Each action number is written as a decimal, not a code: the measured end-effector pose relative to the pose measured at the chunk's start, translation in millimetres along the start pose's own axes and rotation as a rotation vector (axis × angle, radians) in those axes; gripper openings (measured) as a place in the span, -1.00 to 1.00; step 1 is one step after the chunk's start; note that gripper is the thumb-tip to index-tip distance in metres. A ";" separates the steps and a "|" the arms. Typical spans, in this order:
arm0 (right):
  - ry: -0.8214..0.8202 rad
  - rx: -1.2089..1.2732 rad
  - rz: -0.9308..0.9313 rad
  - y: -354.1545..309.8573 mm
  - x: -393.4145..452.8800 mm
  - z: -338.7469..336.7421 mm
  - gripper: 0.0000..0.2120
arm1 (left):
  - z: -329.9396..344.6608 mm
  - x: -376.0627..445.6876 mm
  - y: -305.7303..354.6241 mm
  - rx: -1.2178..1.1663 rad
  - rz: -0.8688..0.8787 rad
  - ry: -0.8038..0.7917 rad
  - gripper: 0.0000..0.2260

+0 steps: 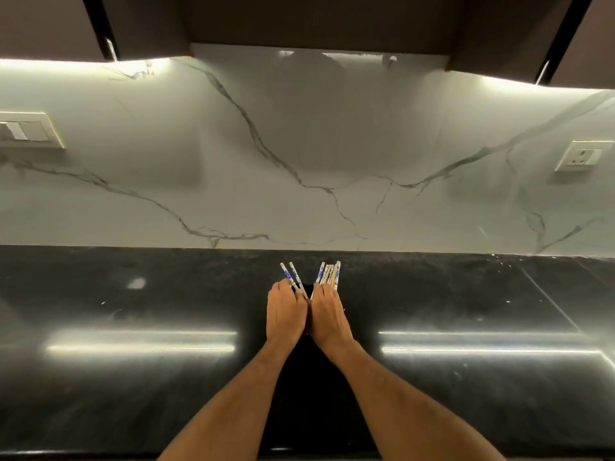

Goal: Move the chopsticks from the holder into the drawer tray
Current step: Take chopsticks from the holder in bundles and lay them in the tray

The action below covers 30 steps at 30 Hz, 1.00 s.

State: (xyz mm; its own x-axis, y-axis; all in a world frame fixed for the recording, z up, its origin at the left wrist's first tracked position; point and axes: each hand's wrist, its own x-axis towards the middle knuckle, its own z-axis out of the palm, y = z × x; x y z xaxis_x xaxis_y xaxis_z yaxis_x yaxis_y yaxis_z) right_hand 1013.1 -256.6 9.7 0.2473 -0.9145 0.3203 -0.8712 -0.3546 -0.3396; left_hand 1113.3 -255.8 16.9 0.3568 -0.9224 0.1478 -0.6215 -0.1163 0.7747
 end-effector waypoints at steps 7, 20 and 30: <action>0.091 0.161 0.211 0.9 23.6 20.7 -0.82 | 21.4 35.5 -5.1 -0.141 -0.205 -0.001 -0.92; 0.207 0.320 0.382 -2.1 46.4 25.3 -0.91 | 35.2 61.1 -7.0 -0.295 -0.191 -0.055 -0.93; 0.138 0.310 0.356 -0.2 56.8 29.8 -0.91 | 38.5 69.9 -14.3 -0.250 -0.096 -0.015 -0.92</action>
State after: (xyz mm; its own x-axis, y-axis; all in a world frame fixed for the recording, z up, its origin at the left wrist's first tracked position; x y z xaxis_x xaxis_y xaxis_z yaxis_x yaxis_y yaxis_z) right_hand 1040.0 -314.3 1.6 -0.1196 -0.9625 0.2435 -0.7190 -0.0851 -0.6897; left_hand 1120.2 -332.7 -7.6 0.3938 -0.9173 0.0588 -0.3932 -0.1103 0.9128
